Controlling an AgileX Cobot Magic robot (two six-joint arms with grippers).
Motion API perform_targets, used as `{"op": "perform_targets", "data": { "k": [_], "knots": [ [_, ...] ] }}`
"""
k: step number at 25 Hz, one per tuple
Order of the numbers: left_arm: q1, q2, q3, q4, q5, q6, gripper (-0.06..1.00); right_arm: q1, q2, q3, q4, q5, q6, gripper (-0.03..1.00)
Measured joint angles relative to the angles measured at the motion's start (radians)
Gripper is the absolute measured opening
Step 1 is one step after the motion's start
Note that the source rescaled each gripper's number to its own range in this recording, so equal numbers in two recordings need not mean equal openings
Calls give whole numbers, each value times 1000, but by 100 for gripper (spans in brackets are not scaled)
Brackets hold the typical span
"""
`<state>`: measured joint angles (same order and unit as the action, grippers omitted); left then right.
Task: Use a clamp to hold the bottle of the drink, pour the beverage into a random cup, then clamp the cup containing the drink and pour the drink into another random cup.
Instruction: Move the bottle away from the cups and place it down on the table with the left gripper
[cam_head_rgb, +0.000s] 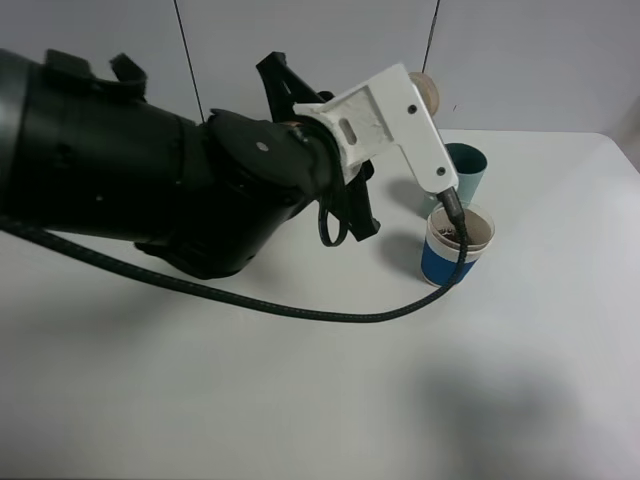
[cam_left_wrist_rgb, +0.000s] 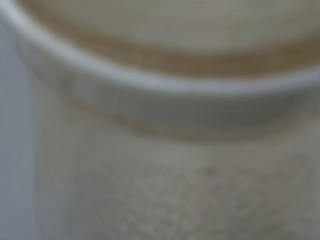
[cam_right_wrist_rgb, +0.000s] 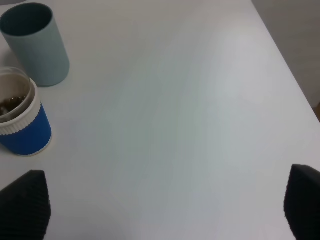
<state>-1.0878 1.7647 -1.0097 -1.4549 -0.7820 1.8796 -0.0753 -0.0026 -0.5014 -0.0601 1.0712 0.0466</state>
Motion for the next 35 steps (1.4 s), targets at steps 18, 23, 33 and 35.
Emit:
{"op": "perform_targets", "data": {
  "k": [18, 23, 33, 35],
  "knots": [
    [145, -398, 497, 254, 39, -929, 2, 0, 0, 0, 0, 0, 0, 80],
    [276, -450, 615, 534, 93, -1360, 2, 0, 0, 0, 0, 0, 0, 80],
    [538, -455, 744, 1116, 152, -1790, 2, 0, 0, 0, 0, 0, 0, 80],
    [580, -455, 752, 1198, 191, -1813, 2, 0, 0, 0, 0, 0, 0, 80]
  ]
}}
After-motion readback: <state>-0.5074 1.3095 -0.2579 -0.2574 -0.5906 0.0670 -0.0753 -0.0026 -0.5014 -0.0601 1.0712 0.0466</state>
